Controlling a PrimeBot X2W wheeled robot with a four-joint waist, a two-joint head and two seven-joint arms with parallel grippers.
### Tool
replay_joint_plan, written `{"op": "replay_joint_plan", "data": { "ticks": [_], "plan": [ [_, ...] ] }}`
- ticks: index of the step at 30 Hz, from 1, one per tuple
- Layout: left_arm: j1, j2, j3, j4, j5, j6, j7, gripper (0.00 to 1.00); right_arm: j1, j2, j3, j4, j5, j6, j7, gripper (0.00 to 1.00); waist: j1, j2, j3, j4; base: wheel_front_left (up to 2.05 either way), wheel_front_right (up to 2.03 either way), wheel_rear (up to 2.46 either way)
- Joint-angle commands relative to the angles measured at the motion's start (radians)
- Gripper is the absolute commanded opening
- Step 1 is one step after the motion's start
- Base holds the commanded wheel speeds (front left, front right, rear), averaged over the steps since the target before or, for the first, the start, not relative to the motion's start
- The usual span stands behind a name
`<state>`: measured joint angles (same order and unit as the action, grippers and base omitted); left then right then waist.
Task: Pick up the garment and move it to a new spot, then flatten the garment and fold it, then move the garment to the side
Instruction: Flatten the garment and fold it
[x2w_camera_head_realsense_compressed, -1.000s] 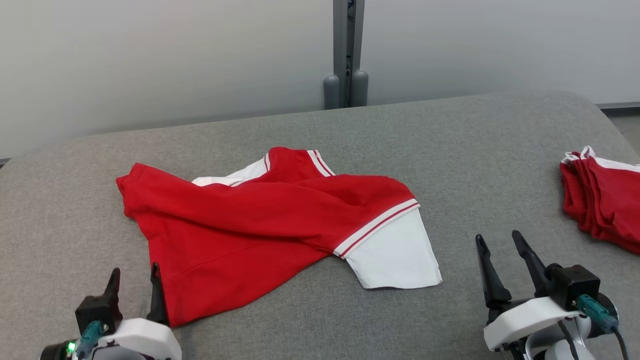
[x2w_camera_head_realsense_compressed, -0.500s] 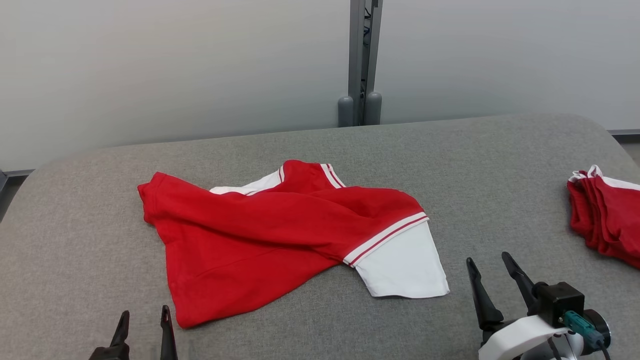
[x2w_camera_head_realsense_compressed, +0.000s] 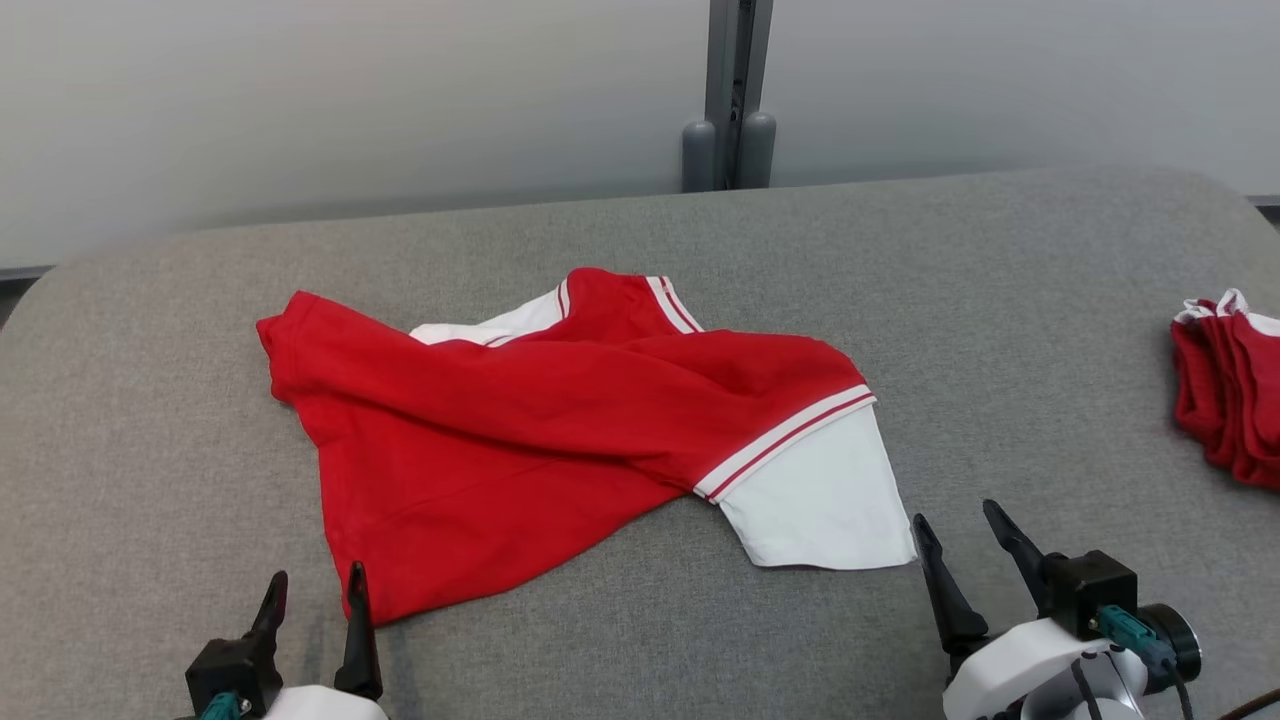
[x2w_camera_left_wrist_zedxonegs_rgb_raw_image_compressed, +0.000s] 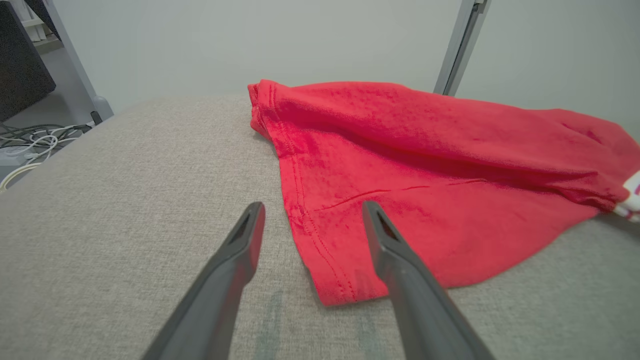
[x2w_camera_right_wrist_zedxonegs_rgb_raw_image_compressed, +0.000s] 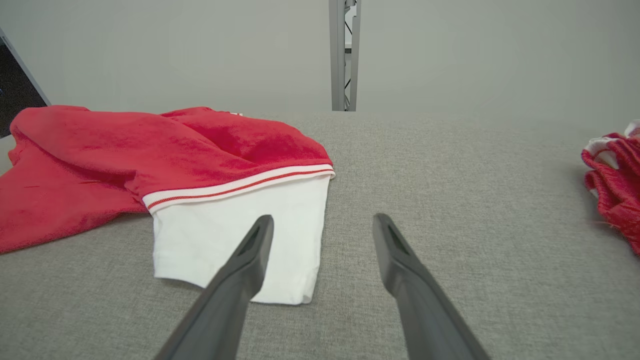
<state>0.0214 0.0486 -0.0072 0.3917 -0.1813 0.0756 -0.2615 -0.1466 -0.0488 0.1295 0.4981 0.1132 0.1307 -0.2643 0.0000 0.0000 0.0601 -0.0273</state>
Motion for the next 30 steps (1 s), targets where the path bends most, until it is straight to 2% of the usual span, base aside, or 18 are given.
{"op": "replay_joint_plan", "data": {
  "ticks": [1,13,19,30],
  "plan": [
    [-0.030,0.005,0.003,0.009,-0.011,-0.005,-0.005,1.00,-0.016,-0.005,-0.003,0.004,-0.006,0.000,0.001,1.00,0.0000,0.0000,0.041,0.008,0.00,0.00,0.00],
    [-0.190,0.005,0.063,0.157,-0.083,-0.083,-0.004,1.00,-0.087,-0.005,0.006,0.009,0.001,0.000,0.001,1.00,0.0000,0.0000,0.144,0.006,0.00,0.00,0.00],
    [-0.251,0.011,0.101,0.231,-0.074,-0.112,-0.005,1.00,-0.096,-0.005,0.002,-0.001,0.006,0.000,0.001,1.00,0.0000,0.0000,0.171,-0.009,0.00,0.00,0.00],
    [-0.307,0.006,0.105,0.337,-0.045,-0.120,0.002,1.00,-0.117,-0.005,-0.003,-0.017,-0.002,0.000,0.001,1.00,0.0000,0.0000,0.219,-0.024,0.00,0.00,0.00]
  ]
}}
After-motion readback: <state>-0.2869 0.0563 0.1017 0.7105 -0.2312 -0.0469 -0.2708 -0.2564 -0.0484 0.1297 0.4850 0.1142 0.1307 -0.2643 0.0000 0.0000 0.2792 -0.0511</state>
